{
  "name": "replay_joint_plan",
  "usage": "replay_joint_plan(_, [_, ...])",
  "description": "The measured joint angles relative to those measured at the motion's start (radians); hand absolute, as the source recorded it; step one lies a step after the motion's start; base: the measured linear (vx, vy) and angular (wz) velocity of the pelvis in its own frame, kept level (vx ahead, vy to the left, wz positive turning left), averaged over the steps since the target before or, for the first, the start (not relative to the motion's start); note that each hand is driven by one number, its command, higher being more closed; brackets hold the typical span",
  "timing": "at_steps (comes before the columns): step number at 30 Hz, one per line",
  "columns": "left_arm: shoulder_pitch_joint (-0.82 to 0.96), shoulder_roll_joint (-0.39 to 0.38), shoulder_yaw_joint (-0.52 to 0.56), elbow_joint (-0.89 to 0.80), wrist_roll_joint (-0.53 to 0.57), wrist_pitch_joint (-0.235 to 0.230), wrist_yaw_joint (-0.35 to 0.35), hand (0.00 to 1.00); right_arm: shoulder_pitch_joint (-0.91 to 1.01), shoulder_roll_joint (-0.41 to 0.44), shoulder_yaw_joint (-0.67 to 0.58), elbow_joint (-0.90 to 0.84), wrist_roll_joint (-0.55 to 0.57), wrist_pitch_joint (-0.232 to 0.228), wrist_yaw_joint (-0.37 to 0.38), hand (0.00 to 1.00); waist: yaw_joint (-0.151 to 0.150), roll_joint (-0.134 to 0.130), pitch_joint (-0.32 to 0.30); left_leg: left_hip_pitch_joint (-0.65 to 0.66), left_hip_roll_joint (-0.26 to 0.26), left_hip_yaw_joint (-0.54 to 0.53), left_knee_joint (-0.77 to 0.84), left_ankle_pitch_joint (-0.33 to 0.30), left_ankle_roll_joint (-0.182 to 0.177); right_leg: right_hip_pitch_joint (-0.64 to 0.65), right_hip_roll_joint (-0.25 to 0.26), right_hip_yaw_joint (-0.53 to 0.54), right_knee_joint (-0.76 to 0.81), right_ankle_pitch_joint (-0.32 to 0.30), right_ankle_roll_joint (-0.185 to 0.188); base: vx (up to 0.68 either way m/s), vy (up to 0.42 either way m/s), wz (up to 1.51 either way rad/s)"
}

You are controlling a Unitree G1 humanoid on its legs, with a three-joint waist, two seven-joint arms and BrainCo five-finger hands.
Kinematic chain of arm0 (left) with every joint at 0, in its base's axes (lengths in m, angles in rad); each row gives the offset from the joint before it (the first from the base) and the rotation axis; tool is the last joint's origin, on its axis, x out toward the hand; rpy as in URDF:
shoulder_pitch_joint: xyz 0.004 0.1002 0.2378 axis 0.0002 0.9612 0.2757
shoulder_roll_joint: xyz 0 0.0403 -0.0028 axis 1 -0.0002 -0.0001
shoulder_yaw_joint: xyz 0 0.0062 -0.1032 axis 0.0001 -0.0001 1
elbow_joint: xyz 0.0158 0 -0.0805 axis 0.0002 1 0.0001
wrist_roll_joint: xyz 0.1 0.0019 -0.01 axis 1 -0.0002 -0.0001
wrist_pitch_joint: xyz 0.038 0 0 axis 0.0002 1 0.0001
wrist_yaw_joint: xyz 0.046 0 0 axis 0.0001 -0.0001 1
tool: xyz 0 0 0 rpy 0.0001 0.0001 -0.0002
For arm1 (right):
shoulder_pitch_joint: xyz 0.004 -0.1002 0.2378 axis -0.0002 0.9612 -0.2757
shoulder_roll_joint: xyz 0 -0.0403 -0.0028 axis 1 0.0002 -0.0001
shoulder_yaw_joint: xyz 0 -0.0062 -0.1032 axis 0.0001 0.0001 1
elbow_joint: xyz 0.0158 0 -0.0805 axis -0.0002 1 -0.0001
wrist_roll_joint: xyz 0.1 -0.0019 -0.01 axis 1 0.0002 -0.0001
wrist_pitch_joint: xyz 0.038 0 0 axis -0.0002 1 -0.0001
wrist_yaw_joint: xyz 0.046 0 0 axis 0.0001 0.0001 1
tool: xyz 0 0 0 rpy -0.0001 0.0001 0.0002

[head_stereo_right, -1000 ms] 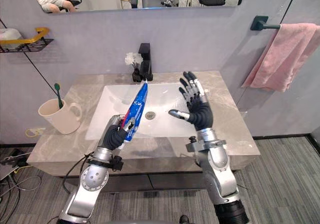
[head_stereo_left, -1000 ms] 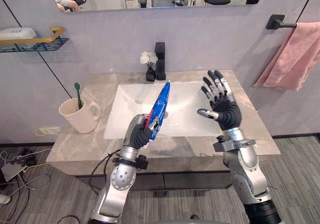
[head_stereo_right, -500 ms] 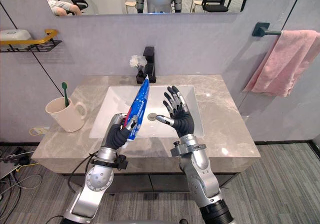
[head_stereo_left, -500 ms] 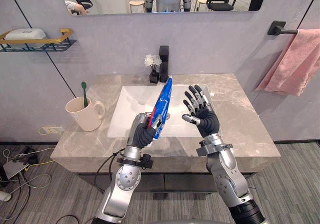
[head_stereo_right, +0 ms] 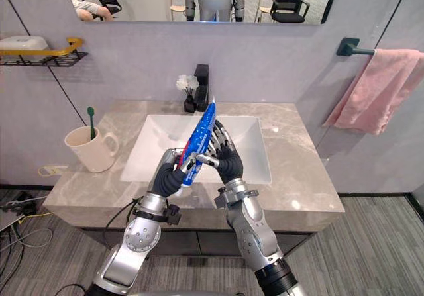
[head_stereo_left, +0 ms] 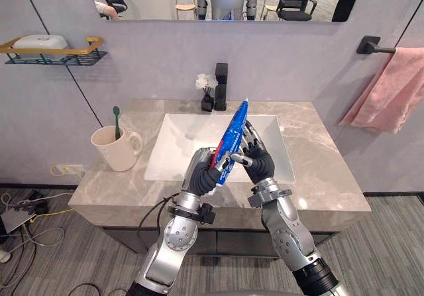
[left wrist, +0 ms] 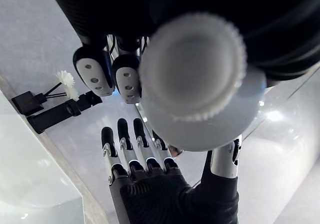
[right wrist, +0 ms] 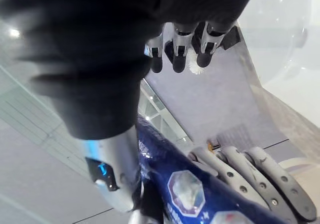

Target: Organize washtable

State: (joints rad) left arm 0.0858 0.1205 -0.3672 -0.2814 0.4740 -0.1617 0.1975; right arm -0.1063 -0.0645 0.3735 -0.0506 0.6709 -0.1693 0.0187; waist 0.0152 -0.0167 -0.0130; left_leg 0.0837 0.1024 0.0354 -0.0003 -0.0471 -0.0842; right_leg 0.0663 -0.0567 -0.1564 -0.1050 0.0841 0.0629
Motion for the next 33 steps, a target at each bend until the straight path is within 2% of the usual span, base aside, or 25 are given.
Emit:
replay_joint_plan(14, [0.000, 0.002, -0.059, 0.040, -0.001, 0.000, -0.003, 1.00, -0.068, -0.002, 0.029, 0.028, 0.086, 0.000, 0.006, 0.00, 0.002, -0.002, -0.001, 0.000, 0.003, -0.001, -0.002, 0.005, -0.005, -0.001, 0.002, -0.006, 0.000, -0.004, -0.006, -0.02, -0.001, 0.00])
replay_joint_plan(15, [0.000, 0.002, -0.062, 0.044, -0.001, 0.000, -0.003, 1.00, -0.075, -0.002, 0.029, 0.036, 0.095, 0.000, 0.006, 1.00, 0.002, -0.002, -0.001, 0.000, 0.003, -0.001, -0.002, 0.005, -0.005, -0.001, 0.002, -0.006, 0.000, -0.004, -0.006, 0.00, 0.000, 0.00])
replay_joint_plan(23, [0.000, 0.002, -0.057, 0.056, -0.003, 0.000, 0.001, 1.00, -0.091, -0.004, 0.036, 0.048, 0.141, 0.003, 0.007, 1.00, 0.002, -0.007, -0.004, 0.002, 0.003, -0.001, -0.004, 0.005, -0.005, -0.001, 0.003, -0.005, 0.000, -0.003, -0.006, 0.00, 0.000, 0.00])
replay_joint_plan(33, [0.006, 0.002, -0.055, 0.094, -0.011, -0.003, -0.002, 1.00, -0.093, -0.004, 0.043, 0.057, 0.143, 0.021, 0.025, 1.00, 0.002, -0.018, -0.012, 0.002, 0.003, -0.001, -0.005, 0.005, -0.005, 0.000, 0.003, -0.004, 0.000, -0.003, -0.006, 0.00, 0.000, 0.00])
